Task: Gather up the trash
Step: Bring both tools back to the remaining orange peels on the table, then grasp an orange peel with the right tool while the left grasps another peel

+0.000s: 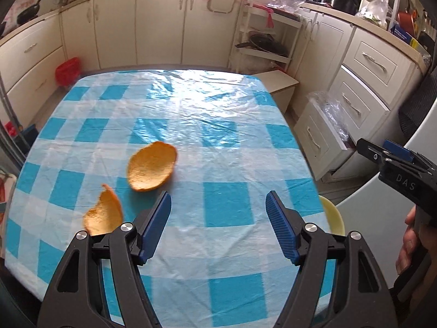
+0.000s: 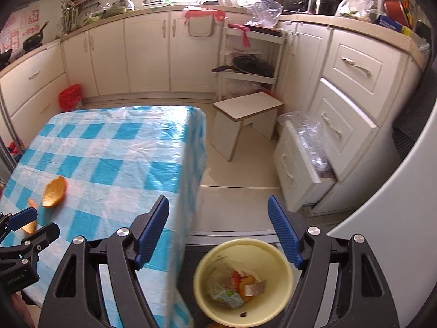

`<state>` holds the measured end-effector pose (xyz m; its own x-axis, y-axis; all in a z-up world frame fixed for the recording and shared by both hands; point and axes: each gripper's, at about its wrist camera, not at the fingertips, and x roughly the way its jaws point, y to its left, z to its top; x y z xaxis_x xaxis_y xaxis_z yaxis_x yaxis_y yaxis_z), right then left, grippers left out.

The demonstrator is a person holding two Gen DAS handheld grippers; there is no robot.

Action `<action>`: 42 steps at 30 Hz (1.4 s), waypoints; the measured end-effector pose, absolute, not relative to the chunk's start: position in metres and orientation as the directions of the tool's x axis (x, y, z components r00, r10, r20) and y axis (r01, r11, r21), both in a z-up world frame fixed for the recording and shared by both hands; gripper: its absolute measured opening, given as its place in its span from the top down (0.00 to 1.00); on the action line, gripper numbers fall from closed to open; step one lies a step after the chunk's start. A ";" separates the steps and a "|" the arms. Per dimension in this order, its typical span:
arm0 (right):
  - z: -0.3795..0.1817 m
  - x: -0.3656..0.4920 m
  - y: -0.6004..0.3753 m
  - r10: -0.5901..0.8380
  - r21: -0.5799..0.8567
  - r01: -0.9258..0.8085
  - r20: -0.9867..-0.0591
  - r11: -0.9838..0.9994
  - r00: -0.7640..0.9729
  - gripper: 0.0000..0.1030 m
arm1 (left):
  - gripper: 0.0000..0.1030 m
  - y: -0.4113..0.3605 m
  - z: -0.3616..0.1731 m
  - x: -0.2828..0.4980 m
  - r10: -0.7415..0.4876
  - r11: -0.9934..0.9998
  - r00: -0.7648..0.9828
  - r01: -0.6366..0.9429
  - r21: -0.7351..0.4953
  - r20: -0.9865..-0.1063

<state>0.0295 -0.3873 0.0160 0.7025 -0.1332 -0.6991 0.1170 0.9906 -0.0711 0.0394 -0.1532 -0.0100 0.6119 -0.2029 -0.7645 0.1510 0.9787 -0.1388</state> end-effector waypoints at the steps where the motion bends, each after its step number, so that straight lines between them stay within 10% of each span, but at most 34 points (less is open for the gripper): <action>1: 0.016 0.032 -0.383 -0.101 -0.043 0.099 -0.702 0.994 0.705 0.30 | 0.33 -0.141 -0.009 0.038 -0.177 0.984 0.623 0.127 -0.125 -0.762; 18: -0.020 0.085 -0.252 0.263 0.187 -0.187 -0.754 0.964 0.602 0.31 | 0.29 -0.034 -0.046 0.042 -0.081 0.985 0.577 -0.079 -0.154 -0.813; 29: -0.062 0.113 -0.205 0.285 0.180 -0.242 -0.800 0.953 0.528 0.47 | 0.29 -0.031 -0.059 0.048 -0.120 0.985 0.541 -0.039 -0.167 -0.832; 33: -0.066 0.118 -0.191 0.281 0.150 -0.277 -0.801 0.949 0.529 0.68 | 0.31 -0.031 -0.062 0.052 -0.125 0.985 0.542 -0.034 -0.171 -0.831; 42: -0.052 0.116 -0.201 0.311 0.169 -0.297 -0.781 0.940 0.541 0.94 | 0.88 -0.035 -0.065 0.059 -0.154 0.984 0.535 0.004 -0.180 -0.831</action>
